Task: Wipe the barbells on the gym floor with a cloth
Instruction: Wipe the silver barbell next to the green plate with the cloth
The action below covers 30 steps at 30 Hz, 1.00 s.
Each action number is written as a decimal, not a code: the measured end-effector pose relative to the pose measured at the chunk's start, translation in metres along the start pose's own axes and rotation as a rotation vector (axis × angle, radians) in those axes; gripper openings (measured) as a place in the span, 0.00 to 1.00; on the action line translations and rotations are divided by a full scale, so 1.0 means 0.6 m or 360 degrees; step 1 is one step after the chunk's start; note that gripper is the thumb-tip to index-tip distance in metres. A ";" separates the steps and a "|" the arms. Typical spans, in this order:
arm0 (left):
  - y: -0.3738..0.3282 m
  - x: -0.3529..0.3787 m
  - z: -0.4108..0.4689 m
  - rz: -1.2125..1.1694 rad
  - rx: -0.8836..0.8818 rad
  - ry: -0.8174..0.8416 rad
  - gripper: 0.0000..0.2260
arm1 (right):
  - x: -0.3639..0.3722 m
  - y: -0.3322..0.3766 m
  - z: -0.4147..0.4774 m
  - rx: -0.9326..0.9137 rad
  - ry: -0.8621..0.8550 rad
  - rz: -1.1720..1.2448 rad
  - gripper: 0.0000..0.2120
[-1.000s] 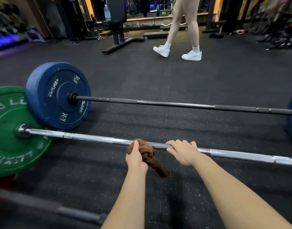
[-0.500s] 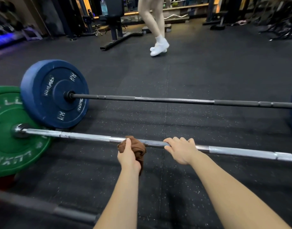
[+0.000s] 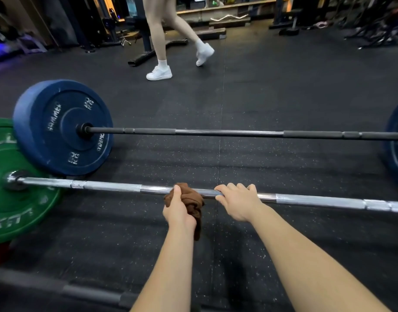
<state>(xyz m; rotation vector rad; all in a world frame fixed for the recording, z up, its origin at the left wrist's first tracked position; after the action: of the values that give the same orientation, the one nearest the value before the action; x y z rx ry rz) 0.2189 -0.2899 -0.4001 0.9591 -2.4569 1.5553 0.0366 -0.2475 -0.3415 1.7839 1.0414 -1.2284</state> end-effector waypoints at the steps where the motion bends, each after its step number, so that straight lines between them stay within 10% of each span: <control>1: -0.012 -0.007 0.012 -0.0017 0.0033 -0.0053 0.15 | 0.000 0.000 -0.001 -0.0004 0.0011 0.0001 0.20; 15: -0.032 -0.007 0.004 0.0012 0.0015 -0.0152 0.21 | 0.005 -0.001 -0.011 -0.0012 0.0066 0.0082 0.26; 30: 0.041 0.022 -0.048 0.0049 -0.0140 0.0081 0.21 | -0.004 -0.132 -0.051 0.0377 -0.0693 -0.0055 0.32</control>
<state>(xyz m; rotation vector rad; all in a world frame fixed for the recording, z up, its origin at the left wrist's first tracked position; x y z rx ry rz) 0.1879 -0.2646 -0.4007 0.8614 -2.4931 1.4479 -0.0243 -0.1884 -0.3397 1.5658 0.7000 -1.7236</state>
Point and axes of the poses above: each hand's wrist, its own z-axis towards the middle knuckle, its own x-axis out of the palm, y = z × x, the point moved 10 cm from there along z, towards the middle knuckle, and after that the axes turned 13 degrees about x, right-handed, at the moved point
